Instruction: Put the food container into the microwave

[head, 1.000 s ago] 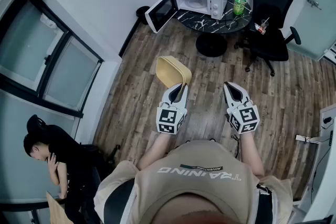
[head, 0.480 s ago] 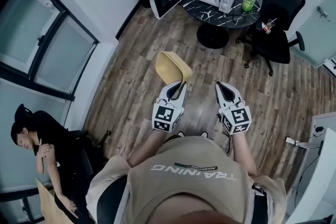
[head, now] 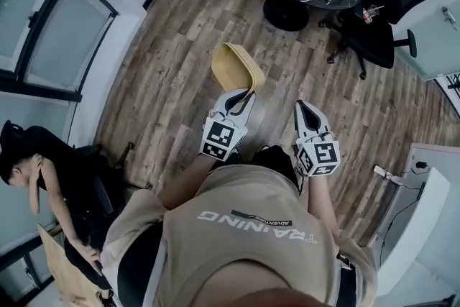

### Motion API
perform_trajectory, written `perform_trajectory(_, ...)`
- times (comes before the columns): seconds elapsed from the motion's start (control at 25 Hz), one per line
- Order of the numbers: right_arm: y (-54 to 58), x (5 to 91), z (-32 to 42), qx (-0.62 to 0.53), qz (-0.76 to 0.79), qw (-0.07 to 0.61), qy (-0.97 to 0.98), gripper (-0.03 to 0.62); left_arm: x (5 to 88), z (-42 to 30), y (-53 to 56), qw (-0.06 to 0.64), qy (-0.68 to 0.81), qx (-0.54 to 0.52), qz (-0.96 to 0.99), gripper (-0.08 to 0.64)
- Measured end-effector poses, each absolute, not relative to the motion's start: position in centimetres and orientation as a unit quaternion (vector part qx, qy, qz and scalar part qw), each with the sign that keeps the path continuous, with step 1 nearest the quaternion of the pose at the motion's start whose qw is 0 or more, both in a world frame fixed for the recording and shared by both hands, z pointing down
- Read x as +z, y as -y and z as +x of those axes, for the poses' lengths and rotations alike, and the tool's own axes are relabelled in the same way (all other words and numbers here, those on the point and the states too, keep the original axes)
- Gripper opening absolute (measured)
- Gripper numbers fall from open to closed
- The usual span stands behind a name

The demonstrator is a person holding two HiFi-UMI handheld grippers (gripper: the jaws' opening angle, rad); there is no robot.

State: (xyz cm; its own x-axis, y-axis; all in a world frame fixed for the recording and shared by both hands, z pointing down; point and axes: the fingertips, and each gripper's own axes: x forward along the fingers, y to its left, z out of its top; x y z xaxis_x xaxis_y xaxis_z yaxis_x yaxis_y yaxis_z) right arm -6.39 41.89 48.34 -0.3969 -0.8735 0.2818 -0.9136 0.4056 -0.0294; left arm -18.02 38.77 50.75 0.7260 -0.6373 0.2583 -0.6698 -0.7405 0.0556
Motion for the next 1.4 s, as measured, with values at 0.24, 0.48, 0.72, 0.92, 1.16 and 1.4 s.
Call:
perform_trajectory(0.24, -40.8, 49.5, -5.9, 0.098, 0.525, 0.114, 0.838, 0.009, 51.6, -17.4, -37.6, 0.078, 0.359, 0.121, 0.922, 0.028)
perform_trajectory(0.48, -36.6, 50.0, -2.6, 0.088, 0.508, 0.105, 0.850, 0.009, 50.5, -15.2, -34.7, 0.071, 0.389, 0.131, 0.909, 0.028)
perform_trajectory(0.72, -30.9, 49.5, 2.1, 0.077, 0.495, 0.089, 0.861, 0.009, 48.8, -11.2, -30.0, 0.052, 0.401, 0.136, 0.905, 0.028)
perform_trajectory(0.92, -27.6, 50.2, 6.1, 0.082, 0.484, 0.091, 0.866, 0.009, 48.8, -8.6, -27.0, 0.060, 0.424, 0.144, 0.892, 0.028)
perform_trajectory(1.16, -24.1, 51.6, 9.0, 0.086, 0.468, 0.097, 0.874, 0.009, 48.7, -6.5, -24.7, 0.063, 0.439, 0.154, 0.883, 0.029)
perform_trajectory(1.4, -21.9, 51.1, 9.3, 0.092, 0.469, 0.076, 0.875, 0.009, 48.2, -5.6, -22.8, 0.056, 0.436, 0.162, 0.883, 0.029)
